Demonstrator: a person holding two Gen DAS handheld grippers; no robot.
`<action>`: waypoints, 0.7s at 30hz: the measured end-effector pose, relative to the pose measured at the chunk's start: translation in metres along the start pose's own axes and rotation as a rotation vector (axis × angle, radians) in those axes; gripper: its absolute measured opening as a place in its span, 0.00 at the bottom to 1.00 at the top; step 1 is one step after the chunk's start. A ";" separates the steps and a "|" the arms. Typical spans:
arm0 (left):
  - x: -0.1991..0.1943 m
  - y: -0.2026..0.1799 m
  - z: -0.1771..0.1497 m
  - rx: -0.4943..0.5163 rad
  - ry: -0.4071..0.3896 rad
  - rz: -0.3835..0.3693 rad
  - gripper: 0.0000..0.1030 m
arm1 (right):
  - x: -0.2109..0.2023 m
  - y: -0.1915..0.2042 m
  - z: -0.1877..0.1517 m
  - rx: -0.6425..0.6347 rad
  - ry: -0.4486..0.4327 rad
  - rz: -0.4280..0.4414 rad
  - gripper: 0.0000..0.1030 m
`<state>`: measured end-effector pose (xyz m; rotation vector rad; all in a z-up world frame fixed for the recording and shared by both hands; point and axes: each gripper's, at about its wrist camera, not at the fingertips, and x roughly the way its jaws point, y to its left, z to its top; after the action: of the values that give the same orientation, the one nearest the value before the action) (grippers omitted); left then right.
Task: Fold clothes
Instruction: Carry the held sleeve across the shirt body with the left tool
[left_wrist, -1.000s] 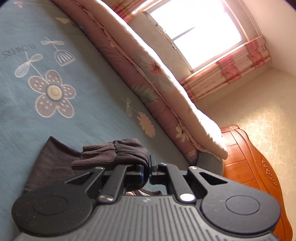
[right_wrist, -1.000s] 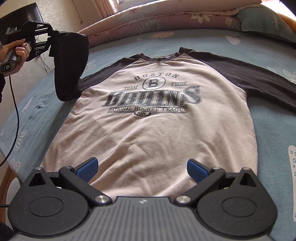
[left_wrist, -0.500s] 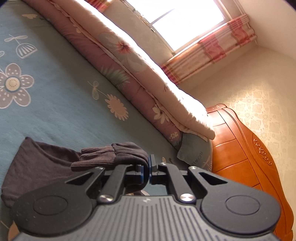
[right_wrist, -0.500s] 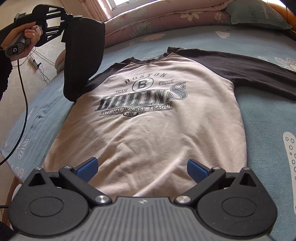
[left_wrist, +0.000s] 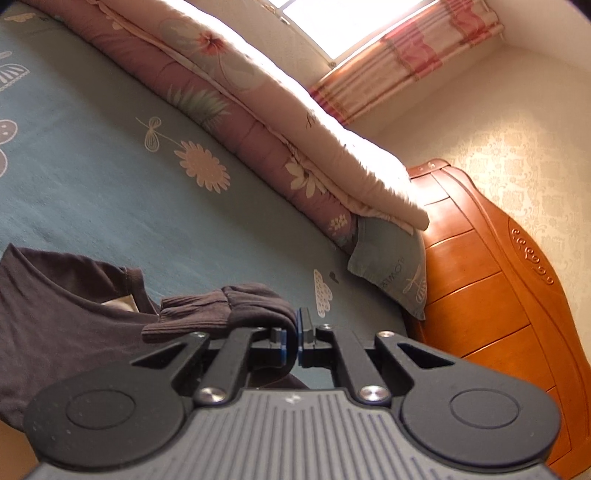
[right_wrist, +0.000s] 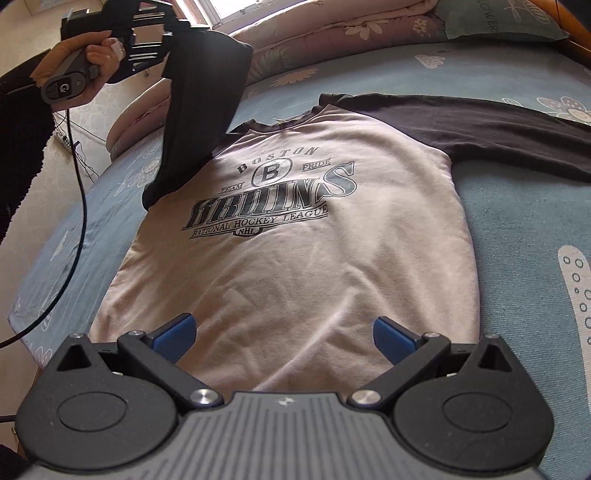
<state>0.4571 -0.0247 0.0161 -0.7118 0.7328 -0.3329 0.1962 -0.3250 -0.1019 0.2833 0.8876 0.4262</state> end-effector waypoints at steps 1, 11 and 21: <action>0.005 -0.001 -0.002 0.007 0.004 0.008 0.03 | 0.000 -0.001 0.000 0.002 0.000 0.001 1.00; 0.061 -0.014 -0.039 0.204 0.105 0.141 0.03 | 0.006 -0.006 -0.002 0.011 0.014 -0.002 1.00; 0.101 -0.040 -0.098 0.534 0.268 0.233 0.31 | 0.005 -0.014 -0.004 0.034 0.017 -0.018 1.00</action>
<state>0.4577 -0.1512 -0.0577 -0.0738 0.9210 -0.3932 0.1993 -0.3345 -0.1132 0.3029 0.9138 0.3977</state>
